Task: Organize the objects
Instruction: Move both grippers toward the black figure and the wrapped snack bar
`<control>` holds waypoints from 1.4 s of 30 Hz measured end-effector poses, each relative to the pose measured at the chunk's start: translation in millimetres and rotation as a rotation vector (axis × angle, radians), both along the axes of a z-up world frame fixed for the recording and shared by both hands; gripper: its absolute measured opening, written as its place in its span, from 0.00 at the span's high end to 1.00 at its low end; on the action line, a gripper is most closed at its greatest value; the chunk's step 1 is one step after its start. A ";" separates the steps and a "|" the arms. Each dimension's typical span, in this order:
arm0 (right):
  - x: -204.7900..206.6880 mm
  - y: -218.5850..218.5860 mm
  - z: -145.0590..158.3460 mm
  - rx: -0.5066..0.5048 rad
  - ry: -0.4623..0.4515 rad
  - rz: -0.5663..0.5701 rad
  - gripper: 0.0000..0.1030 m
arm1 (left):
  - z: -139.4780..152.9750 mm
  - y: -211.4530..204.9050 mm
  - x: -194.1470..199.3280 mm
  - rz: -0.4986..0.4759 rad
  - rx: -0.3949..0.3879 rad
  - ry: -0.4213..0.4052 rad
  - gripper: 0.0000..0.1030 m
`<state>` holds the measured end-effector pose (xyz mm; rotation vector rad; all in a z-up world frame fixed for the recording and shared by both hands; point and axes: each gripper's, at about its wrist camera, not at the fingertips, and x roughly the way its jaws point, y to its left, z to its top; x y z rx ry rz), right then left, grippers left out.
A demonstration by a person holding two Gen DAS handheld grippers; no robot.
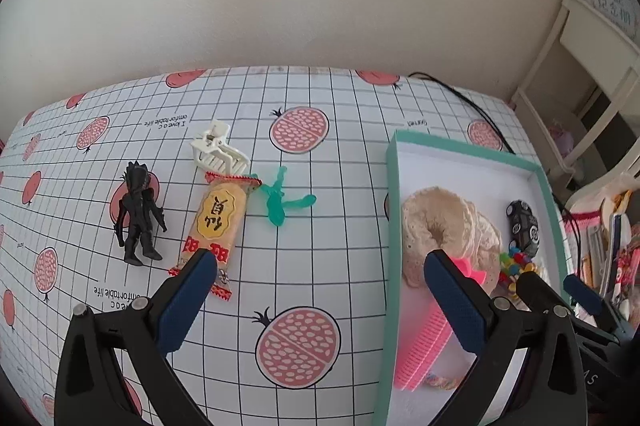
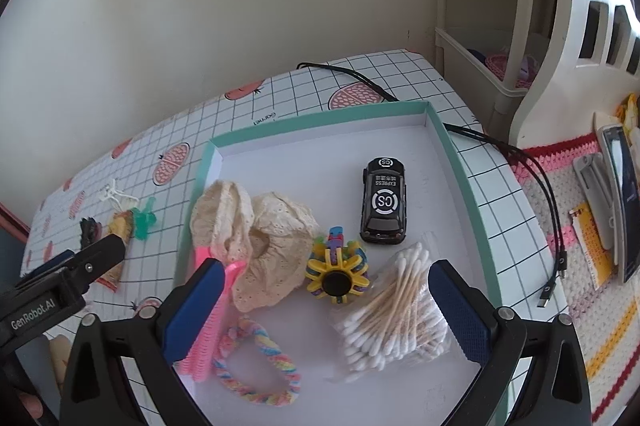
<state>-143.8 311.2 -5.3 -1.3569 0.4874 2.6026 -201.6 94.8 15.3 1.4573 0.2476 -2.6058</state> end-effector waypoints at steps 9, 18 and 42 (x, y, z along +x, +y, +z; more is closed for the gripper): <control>-2.9 -7.5 7.7 -0.040 0.001 -0.022 0.00 | 6.6 -17.0 3.3 0.012 0.012 0.013 0.00; -2.2 -33.8 25.4 -0.023 0.047 0.027 0.00 | 14.5 -63.8 16.5 0.105 0.053 0.046 0.00; -55.3 -163.7 23.3 -0.044 0.022 0.303 0.02 | -13.3 -187.1 52.7 0.315 0.167 0.025 0.00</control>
